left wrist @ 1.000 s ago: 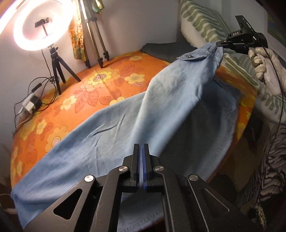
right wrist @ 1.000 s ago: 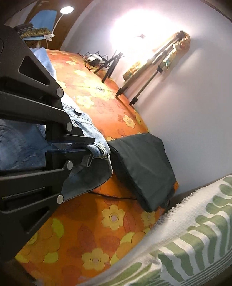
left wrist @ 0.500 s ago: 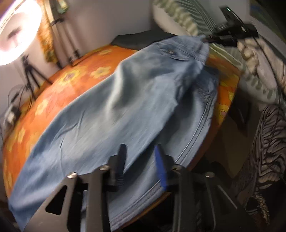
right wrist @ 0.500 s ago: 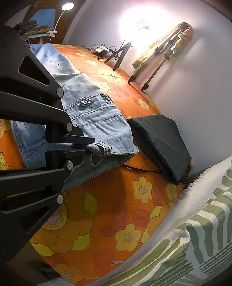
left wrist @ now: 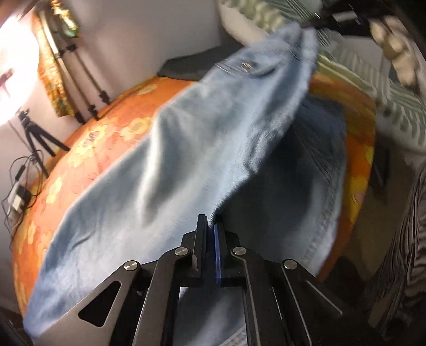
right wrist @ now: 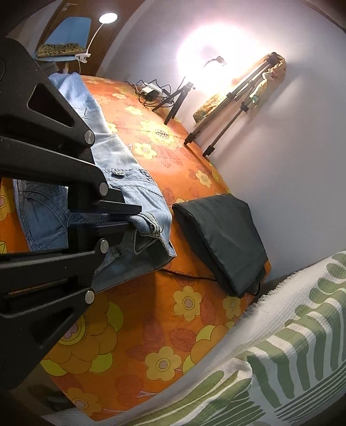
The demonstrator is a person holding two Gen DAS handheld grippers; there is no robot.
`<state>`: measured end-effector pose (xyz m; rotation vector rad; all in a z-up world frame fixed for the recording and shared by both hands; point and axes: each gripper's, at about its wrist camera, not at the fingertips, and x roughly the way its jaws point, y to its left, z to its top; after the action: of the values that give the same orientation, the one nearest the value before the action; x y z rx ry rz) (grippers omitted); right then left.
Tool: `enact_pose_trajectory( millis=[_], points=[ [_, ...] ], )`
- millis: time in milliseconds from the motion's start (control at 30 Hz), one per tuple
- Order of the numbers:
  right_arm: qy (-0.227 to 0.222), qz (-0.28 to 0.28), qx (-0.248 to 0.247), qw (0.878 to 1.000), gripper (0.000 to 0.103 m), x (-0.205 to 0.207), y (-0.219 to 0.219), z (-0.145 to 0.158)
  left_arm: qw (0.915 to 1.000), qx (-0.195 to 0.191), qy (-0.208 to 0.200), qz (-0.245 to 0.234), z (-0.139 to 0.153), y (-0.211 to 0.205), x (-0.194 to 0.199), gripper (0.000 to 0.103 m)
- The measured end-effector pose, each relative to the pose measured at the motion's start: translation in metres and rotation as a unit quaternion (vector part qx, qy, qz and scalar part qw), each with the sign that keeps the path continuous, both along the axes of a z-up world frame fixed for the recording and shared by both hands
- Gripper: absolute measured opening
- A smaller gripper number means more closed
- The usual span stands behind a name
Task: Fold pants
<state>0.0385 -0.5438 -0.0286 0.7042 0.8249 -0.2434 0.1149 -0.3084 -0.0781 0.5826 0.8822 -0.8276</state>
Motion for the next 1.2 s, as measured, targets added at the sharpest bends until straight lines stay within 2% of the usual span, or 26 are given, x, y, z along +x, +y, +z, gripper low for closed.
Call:
enact_pose_trajectory(
  millis=[167,300,433,600,667,733,767,867,1000,1100,1200],
  points=[
    [0.004,-0.001,0.004,1.000,0.005,-0.002,-0.001,-0.001,0.9992,-0.025,-0.031,-0.002,0.036,0.011,0.000,0.002],
    [0.003,0.002,0.003,1.000,0.005,-0.016,0.000,0.003,0.9986,-0.037,-0.032,-0.021,0.057,0.019,-0.020,0.002],
    [0.023,-0.002,0.012,1.000,0.005,-0.038,-0.001,-0.016,0.9984,-0.013,-0.011,-0.053,0.035,0.017,-0.049,0.002],
    [0.085,-0.008,0.024,0.996,0.005,-0.052,-0.004,-0.071,0.9959,0.035,0.015,-0.083,-0.006,0.007,-0.070,0.002],
    [0.109,-0.015,0.043,0.993,0.012,-0.058,-0.007,-0.088,0.9955,0.037,0.017,-0.086,-0.009,0.007,-0.069,0.002],
    [0.125,-0.029,0.049,0.991,0.039,-0.065,-0.011,-0.096,0.9954,0.035,0.022,-0.086,-0.007,0.008,-0.067,0.002],
    [0.126,-0.037,0.046,0.990,0.042,-0.069,-0.013,-0.097,0.9953,0.036,0.022,-0.087,-0.006,0.008,-0.067,0.002],
    [0.122,-0.054,0.061,0.989,0.044,-0.082,-0.018,-0.102,0.9950,0.040,0.022,-0.089,-0.005,0.006,-0.067,0.002],
    [0.125,-0.067,0.093,0.985,0.045,-0.090,-0.020,-0.116,0.9947,0.038,0.028,-0.091,-0.005,0.006,-0.071,0.010],
    [0.109,-0.073,0.105,0.986,0.047,-0.091,-0.023,-0.120,0.9946,0.039,0.027,-0.093,-0.007,0.007,-0.074,0.010],
    [0.098,-0.074,0.098,0.988,0.051,-0.086,-0.017,-0.121,0.9951,0.034,0.034,-0.087,-0.007,0.008,-0.071,0.010]
  ],
)
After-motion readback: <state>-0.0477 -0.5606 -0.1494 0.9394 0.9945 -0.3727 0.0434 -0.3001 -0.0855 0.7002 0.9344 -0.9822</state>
